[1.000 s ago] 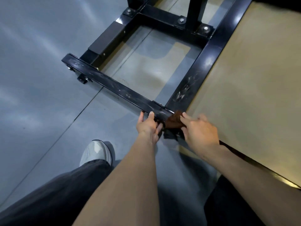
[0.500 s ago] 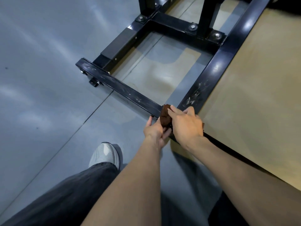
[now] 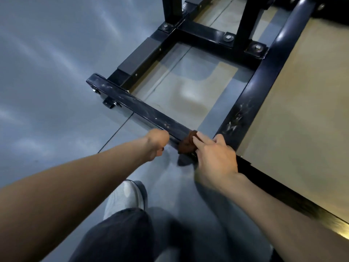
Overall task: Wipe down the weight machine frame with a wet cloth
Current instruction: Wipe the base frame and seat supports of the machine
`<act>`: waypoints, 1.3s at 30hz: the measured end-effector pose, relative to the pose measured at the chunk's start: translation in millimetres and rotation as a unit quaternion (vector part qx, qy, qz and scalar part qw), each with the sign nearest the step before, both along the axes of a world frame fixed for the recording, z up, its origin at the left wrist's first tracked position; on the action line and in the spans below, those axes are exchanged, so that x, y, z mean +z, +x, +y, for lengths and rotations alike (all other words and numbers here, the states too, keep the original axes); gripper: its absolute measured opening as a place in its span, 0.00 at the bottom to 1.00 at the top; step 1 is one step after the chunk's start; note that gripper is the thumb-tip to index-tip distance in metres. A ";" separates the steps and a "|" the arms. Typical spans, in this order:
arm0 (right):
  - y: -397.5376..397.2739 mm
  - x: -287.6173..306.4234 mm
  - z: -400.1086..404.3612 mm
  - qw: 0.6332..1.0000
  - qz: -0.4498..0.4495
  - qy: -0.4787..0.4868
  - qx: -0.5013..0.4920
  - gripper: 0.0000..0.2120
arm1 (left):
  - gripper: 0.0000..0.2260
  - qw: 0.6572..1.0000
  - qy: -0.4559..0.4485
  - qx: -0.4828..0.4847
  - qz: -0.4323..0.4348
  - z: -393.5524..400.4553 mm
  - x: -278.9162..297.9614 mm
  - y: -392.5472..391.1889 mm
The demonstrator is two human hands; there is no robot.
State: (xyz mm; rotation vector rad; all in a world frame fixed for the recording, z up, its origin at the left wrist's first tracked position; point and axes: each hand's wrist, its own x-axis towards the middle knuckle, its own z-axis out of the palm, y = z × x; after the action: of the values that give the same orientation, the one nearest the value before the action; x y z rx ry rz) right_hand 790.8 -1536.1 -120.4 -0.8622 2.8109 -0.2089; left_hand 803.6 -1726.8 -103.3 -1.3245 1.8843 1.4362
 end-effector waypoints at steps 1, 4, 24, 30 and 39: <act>-5.2 -1.8 -6.7 1.000 0.002 -0.009 0.000 0.17 | 0.10 0.999 0.021 0.033 0.014 -0.7 -10.4 2.8; -8.2 -2.2 -9.1 0.999 0.016 -0.028 -0.012 0.14 | 0.11 0.985 0.105 0.121 0.061 2.6 -32.2 6.2; 8.1 4.5 9.0 0.997 -0.004 -0.029 -0.073 0.15 | 0.09 0.966 0.140 0.185 0.116 10.4 -39.1 7.7; 11.8 2.1 17.4 0.993 -0.001 -0.046 -0.110 0.13 | 0.15 0.968 0.147 0.169 0.112 6.9 -41.1 14.8; -0.7 -1.6 -24.7 0.996 0.001 -0.073 -0.057 0.13 | 0.22 0.961 0.121 0.209 0.137 7.4 -31.4 12.9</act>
State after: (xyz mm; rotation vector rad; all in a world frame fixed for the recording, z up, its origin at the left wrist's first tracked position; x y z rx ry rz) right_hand 790.1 -1560.8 -122.0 -0.7316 2.8769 -0.4369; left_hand 816.5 -1719.4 -134.7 -1.5225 1.5707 2.0839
